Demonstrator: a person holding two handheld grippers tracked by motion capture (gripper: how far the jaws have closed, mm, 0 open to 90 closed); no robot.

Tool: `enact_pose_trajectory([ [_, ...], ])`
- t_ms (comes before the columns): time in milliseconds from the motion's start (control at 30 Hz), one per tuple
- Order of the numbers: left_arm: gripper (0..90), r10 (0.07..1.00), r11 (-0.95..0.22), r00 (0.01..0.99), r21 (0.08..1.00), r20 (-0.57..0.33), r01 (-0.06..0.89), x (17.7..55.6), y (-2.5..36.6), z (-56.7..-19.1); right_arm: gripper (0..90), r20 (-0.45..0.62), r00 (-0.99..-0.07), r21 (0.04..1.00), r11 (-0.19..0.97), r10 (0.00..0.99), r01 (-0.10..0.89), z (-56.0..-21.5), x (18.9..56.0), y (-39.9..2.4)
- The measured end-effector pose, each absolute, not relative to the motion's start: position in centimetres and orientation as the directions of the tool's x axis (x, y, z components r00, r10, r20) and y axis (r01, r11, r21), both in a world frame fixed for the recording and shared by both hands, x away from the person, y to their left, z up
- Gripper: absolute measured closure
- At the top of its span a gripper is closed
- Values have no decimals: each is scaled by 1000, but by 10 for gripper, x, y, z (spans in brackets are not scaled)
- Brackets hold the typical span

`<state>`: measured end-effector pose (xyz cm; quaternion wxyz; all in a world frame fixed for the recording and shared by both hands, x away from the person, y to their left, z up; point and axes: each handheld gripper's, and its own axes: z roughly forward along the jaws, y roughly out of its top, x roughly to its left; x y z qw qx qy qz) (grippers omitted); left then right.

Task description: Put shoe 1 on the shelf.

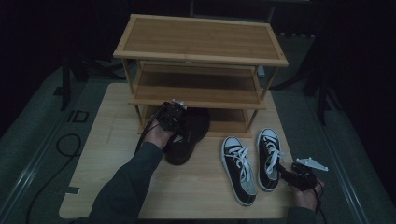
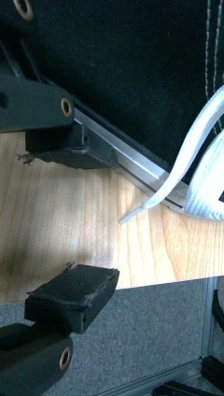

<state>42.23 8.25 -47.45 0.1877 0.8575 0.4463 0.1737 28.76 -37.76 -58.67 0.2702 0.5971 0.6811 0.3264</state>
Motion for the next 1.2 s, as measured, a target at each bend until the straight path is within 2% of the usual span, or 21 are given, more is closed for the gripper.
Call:
enact_pose_trajectory([
  [167,652,805,-563,583,455,114,690,421,86,-472,395,22,-141,767,74,990,637,-587,288,-378],
  [300,566,804,-556,588,466,91,688,418,94,-466,395,22,-141,767,74,990,637,-587,288,-378],
  [500,555,783,-577,615,477,94,663,410,101,-457,395,22,-141,767,74,990,637,-587,288,-378],
  [833,619,760,-586,646,510,77,629,396,113,-446,395,22,-141,767,74,990,637,-587,288,-378],
  [867,661,745,-589,665,524,55,616,388,117,-441,395,21,-141,767,74,990,637,-587,288,-378],
  [1033,713,730,-603,681,527,60,599,381,120,-437,395,22,-141,767,74,990,637,-587,288,-378],
  [1200,829,707,-622,705,528,61,578,371,127,-435,395,21,-141,768,75,990,637,-587,288,-378],
])
